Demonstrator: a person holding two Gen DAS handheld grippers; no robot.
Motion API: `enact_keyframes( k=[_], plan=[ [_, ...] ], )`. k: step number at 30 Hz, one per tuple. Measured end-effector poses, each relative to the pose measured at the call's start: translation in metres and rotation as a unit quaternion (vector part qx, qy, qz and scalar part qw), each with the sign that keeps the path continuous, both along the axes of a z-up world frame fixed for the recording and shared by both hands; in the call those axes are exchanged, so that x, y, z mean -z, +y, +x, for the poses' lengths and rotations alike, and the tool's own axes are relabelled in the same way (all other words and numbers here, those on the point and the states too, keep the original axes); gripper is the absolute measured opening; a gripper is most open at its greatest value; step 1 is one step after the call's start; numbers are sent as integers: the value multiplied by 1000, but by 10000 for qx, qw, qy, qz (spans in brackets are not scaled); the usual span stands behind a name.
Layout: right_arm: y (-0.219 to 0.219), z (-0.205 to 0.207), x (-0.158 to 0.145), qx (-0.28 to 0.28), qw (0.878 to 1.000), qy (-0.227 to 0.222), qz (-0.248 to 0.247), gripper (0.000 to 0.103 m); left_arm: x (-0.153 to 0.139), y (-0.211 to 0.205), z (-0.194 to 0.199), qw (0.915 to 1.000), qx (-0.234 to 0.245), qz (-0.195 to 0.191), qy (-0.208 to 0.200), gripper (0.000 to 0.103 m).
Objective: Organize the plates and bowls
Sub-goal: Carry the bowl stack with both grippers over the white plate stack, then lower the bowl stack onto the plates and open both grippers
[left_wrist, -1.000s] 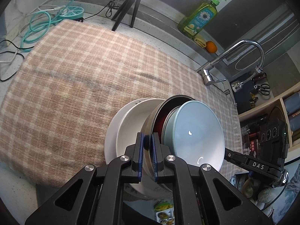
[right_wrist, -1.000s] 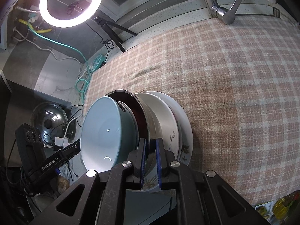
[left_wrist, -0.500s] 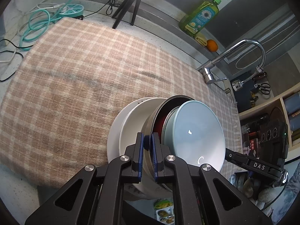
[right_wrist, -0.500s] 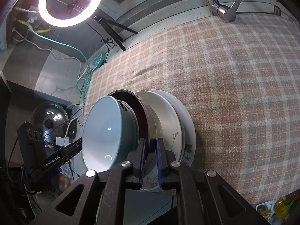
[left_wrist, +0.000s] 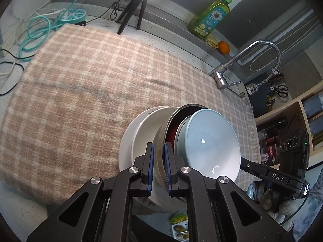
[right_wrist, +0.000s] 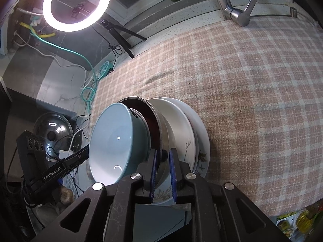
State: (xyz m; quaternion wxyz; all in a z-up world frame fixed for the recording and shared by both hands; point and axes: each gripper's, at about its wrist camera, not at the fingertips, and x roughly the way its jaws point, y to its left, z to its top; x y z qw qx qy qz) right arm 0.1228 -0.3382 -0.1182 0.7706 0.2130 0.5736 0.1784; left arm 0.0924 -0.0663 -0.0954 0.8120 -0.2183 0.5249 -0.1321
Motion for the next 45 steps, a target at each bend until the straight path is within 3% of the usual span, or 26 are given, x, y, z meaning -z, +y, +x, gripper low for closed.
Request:
enact_keyframes(
  k=[19, 23, 33, 38, 41, 45],
  plan=[
    [8, -31, -17, 464, 9970, -380, -487, 14, -7, 29, -15, 9985, 263, 422, -246, 12],
    [19, -38, -26, 477, 9942, -661, -701, 29, -12, 36, -20, 9974, 307, 547, -369, 12],
    [24, -46, -42, 775, 9862, -1059, -1014, 36, -29, 41, -30, 9929, 410, 817, -766, 13],
    [21, -50, -49, 849, 9815, -1197, -1230, 36, -37, 38, -35, 9901, 433, 948, -941, 20],
    [22, -54, -54, 834, 9789, -1305, -1331, 36, -42, 32, -38, 9886, 471, 999, -1022, 31],
    [27, -59, -62, 741, 9738, -1533, -1509, 48, -47, 22, -44, 9862, 525, 1076, -1141, 34]
  ],
)
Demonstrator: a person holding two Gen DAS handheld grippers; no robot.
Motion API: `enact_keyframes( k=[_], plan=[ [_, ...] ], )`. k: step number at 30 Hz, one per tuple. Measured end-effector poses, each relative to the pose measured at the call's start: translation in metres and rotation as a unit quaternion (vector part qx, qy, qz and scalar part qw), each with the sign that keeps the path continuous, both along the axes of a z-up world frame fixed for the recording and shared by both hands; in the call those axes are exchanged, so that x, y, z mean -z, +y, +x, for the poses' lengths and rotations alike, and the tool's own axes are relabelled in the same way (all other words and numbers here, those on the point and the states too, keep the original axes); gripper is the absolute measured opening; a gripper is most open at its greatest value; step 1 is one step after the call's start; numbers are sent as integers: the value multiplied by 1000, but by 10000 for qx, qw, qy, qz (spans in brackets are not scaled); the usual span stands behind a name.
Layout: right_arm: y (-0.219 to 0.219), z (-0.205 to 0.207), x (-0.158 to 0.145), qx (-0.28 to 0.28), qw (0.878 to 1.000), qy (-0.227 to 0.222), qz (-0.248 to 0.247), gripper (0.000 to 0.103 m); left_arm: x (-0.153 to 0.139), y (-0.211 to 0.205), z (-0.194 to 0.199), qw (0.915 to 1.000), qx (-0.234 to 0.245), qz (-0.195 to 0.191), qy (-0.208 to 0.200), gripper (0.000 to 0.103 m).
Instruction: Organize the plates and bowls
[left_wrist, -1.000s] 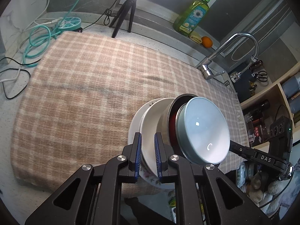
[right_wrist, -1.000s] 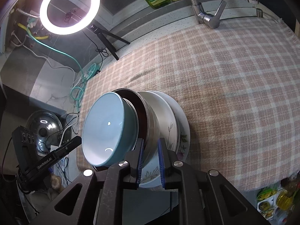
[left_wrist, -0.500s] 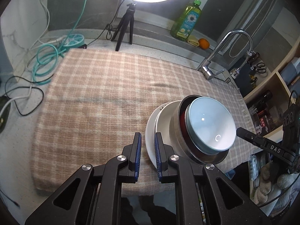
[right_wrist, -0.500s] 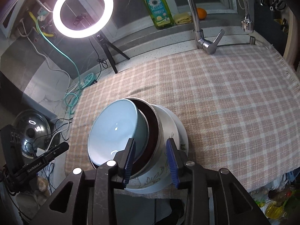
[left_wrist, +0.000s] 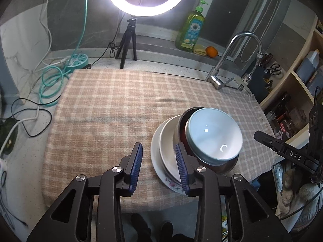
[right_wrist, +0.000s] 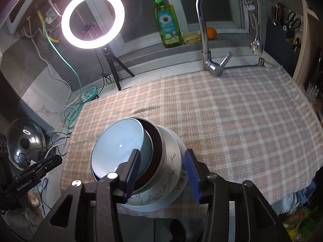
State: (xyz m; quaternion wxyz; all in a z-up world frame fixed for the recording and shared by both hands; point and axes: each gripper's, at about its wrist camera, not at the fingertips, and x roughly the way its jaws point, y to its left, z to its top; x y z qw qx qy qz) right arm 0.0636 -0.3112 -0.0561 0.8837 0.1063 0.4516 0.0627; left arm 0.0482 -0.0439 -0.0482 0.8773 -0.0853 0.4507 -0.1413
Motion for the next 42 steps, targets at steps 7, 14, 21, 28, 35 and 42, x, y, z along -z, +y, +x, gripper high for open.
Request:
enact_keyframes(
  k=[7, 14, 21, 28, 35, 42],
  plan=[
    [8, -15, -14, -248, 9986, -331, -316, 51, -3, -15, -13, 9999, -60, 107, -50, 42],
    [1, -39, -25, -357, 9960, -646, -508, 67, -18, -40, -34, 9992, -224, 250, -226, 62],
    [-15, -54, -35, -257, 9939, -858, -640, 80, -23, -58, -49, 9985, -389, 284, -261, 70],
    [-12, -57, -34, -156, 9885, -934, -1178, 83, -23, -68, -56, 9977, -396, 468, -295, 70],
    [-7, -54, -37, -206, 9881, -985, -1164, 83, -24, -67, -55, 9973, -448, 504, -294, 72],
    [-4, -49, -43, -170, 9872, -1084, -1155, 83, -31, -65, -51, 9970, -458, 453, -423, 72]
  ],
)
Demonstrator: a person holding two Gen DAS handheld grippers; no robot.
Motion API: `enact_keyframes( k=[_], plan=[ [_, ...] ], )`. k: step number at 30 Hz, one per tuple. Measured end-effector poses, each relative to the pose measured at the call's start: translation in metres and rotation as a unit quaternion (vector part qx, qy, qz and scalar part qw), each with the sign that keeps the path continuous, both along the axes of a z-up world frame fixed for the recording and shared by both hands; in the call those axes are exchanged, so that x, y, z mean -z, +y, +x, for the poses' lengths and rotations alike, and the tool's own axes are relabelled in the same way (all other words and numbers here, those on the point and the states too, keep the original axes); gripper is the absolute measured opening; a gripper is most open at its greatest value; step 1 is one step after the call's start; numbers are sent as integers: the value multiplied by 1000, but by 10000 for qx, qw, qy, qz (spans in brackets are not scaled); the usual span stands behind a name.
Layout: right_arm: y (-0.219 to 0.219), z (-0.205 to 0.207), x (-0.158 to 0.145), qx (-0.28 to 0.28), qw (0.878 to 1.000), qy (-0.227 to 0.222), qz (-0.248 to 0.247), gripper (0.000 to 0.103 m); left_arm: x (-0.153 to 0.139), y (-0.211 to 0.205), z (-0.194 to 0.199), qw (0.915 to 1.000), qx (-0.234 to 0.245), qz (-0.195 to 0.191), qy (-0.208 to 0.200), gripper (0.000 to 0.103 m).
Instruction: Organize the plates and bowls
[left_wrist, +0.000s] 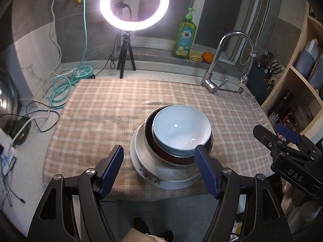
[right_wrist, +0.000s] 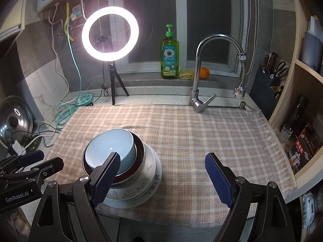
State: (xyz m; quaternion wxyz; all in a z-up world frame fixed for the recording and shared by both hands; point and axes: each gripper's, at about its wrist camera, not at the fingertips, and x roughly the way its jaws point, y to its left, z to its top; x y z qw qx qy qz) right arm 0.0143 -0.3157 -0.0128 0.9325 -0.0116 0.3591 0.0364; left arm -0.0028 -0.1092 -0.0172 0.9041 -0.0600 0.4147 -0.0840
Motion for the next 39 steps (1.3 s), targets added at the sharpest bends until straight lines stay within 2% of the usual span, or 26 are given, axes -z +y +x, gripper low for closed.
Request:
enact_keyframes(
  k=[39],
  plan=[
    [11, 6, 3, -52, 10000, 26, -29, 83, -3, 9, 7, 10000, 56, 33, -40, 73]
  ],
)
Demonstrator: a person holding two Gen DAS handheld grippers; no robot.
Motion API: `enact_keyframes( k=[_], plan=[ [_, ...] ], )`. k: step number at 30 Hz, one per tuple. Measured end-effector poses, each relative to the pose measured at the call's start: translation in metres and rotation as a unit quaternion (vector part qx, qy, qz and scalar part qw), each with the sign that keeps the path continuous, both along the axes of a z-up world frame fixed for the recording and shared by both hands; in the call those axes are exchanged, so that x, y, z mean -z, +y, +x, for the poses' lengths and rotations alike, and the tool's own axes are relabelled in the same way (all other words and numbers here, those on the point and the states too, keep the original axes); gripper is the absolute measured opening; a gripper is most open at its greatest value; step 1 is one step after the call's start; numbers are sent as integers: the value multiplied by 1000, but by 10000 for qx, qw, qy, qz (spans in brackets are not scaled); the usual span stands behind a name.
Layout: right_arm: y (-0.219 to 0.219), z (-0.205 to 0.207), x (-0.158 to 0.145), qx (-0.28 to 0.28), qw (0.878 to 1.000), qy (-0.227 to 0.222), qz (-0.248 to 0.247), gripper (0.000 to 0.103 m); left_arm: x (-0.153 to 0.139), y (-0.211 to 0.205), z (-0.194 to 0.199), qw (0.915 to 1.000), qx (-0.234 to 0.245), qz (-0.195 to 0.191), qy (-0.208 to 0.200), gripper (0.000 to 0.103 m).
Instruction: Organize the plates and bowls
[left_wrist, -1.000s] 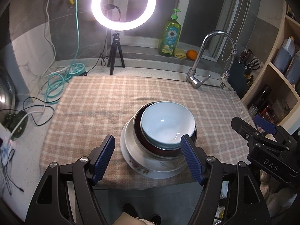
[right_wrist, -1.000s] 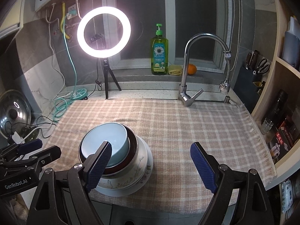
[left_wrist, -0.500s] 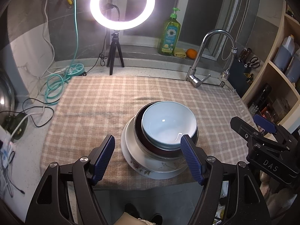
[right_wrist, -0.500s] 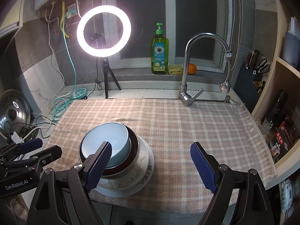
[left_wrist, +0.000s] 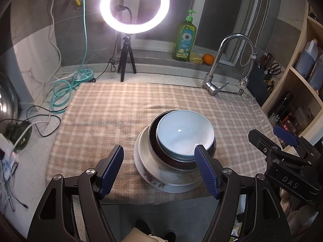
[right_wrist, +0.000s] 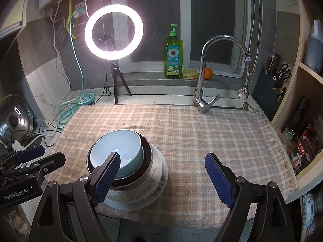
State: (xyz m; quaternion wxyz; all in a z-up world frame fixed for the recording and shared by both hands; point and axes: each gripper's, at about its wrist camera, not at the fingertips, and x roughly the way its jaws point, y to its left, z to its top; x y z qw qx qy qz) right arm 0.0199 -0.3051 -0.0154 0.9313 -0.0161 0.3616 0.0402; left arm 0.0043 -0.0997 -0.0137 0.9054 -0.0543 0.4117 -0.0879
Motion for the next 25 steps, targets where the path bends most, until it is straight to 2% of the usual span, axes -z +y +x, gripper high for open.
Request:
enact_keyframes(
  k=[10, 21, 25],
  plan=[
    [1, 0, 0, 5, 10000, 20, 9, 83, 1, 2, -1, 9999, -21, 65, -119, 73],
    [3, 2, 5, -26, 10000, 73, -41, 83, 4, 3, 3, 9999, 14, 126, -25, 73],
    [2, 5, 5, -24, 9999, 88, -50, 83, 0, 5, -1, 9997, -6, 135, -199, 72]
  ],
)
